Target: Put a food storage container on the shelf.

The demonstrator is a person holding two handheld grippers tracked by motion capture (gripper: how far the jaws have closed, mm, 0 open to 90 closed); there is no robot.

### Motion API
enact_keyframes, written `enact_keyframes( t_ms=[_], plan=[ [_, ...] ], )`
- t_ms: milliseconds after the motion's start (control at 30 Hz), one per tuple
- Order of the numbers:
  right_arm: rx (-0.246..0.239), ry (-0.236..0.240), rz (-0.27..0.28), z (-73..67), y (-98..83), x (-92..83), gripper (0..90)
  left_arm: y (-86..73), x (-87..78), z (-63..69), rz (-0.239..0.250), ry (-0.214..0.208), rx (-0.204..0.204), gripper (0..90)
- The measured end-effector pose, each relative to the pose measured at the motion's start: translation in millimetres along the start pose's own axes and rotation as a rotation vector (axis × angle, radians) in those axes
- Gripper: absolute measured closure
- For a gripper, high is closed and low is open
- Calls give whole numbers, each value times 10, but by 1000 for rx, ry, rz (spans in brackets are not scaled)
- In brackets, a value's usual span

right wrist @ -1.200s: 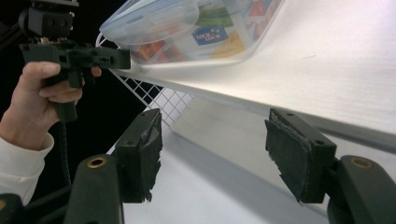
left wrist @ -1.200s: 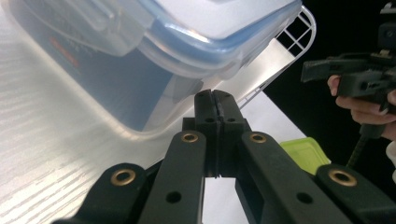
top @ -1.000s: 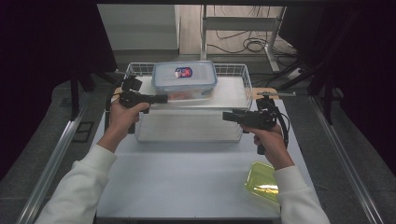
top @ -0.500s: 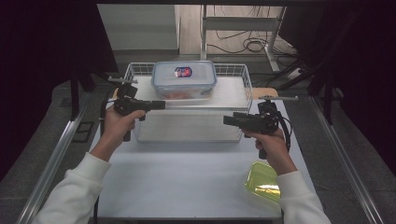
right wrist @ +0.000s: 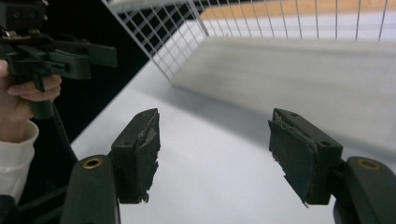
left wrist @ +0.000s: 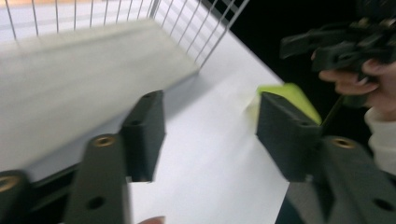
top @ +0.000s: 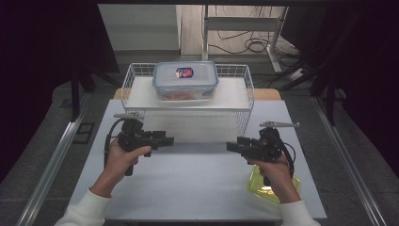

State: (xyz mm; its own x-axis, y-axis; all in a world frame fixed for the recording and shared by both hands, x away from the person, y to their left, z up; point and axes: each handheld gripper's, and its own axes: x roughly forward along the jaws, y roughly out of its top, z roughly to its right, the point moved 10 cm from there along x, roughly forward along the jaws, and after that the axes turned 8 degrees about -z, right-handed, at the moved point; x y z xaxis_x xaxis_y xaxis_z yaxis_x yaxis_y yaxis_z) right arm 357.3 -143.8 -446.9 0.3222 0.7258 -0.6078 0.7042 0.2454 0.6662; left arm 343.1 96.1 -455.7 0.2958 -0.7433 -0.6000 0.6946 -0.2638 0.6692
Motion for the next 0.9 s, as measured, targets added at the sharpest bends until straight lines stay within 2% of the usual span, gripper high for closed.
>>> enact_keyframes(
  t_ms=[67, 200, 333, 400, 533, 767, 900],
  plan=[
    [-11, -24, -15, 15, -107, -4, 336, -96, 20, 10, -14, 13, 6, 340],
    [-10, -31, -39, 30, -295, -18, 335, -325, 92, 19, -67, 30, 31, 313],
    [-18, -43, -62, 59, -435, -23, 336, -490, 189, 8, -103, 17, 24, 310],
    [-23, -67, -77, 88, -502, -25, 337, -549, 225, -20, -116, 27, 20, 307],
    [-20, -78, -102, 121, -615, -21, 344, -669, 257, -76, -136, 37, 7, 301],
    [15, -89, -103, 244, -747, -82, 381, -753, 219, -153, -144, 54, -2, 296],
    [21, -119, -95, 318, -785, -140, 420, -767, 222, -182, -147, 72, -5, 276]
  ],
)
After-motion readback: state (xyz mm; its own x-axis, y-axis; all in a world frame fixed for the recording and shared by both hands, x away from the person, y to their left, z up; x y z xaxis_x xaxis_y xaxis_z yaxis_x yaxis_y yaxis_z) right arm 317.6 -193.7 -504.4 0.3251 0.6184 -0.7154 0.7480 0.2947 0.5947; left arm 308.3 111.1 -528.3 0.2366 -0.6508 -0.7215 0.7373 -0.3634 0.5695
